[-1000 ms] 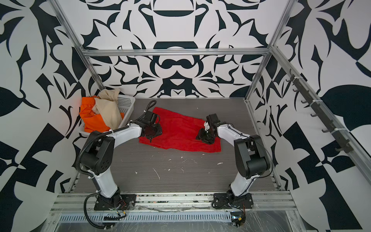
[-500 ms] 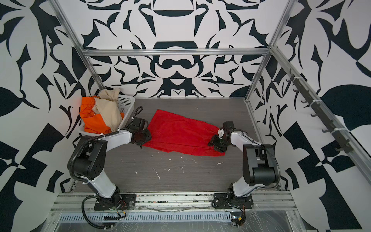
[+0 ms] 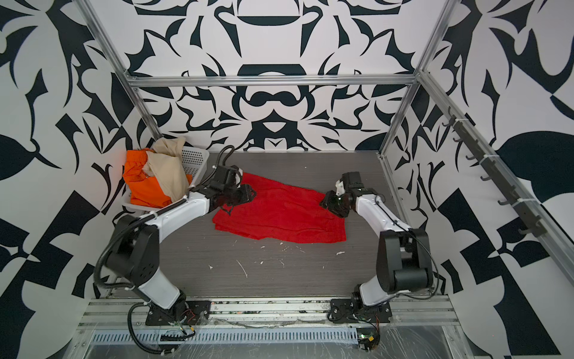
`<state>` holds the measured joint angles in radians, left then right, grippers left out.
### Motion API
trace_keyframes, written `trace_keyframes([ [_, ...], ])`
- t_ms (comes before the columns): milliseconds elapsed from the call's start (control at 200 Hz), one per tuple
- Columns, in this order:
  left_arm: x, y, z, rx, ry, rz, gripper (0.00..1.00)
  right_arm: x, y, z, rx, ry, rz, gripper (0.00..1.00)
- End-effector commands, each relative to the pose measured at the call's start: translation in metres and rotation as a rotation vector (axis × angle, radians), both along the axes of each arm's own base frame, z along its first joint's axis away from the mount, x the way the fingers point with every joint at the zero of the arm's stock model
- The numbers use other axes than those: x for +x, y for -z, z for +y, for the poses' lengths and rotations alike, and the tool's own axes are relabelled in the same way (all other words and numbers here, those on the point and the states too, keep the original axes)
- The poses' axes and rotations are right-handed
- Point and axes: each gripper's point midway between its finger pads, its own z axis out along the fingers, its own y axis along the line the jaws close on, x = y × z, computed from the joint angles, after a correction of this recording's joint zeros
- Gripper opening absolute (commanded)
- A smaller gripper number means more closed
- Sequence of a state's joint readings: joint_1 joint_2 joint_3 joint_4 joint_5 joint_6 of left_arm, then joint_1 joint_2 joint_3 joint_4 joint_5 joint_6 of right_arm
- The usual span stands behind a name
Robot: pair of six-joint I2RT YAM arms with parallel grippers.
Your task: Fold and stack the shorts
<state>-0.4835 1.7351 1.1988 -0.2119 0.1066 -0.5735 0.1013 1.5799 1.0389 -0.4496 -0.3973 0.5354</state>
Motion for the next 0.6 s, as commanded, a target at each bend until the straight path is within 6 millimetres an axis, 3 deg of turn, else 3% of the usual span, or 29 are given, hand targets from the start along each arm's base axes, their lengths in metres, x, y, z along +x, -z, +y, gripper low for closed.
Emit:
trace_keyframes([
  [0,-0.009,0.047,-0.003,0.086,0.031,0.118,0.45,0.033,-0.005,0.006,-0.007,0.019,-0.067,0.53],
  [130,-0.02,0.084,0.013,0.165,-0.018,0.206,0.42,0.046,0.023,0.002,-0.057,0.013,-0.018,0.53],
  [275,-0.041,0.109,0.042,0.244,-0.079,0.262,0.41,0.038,0.057,-0.016,-0.172,0.049,0.095,0.53],
  [470,-0.069,0.126,0.087,0.278,-0.169,0.329,0.41,0.021,0.077,0.027,-0.158,0.0,0.125,0.53],
  [595,-0.079,0.115,0.105,0.29,-0.206,0.311,0.42,0.021,0.07,0.05,-0.128,-0.012,0.085,0.53],
])
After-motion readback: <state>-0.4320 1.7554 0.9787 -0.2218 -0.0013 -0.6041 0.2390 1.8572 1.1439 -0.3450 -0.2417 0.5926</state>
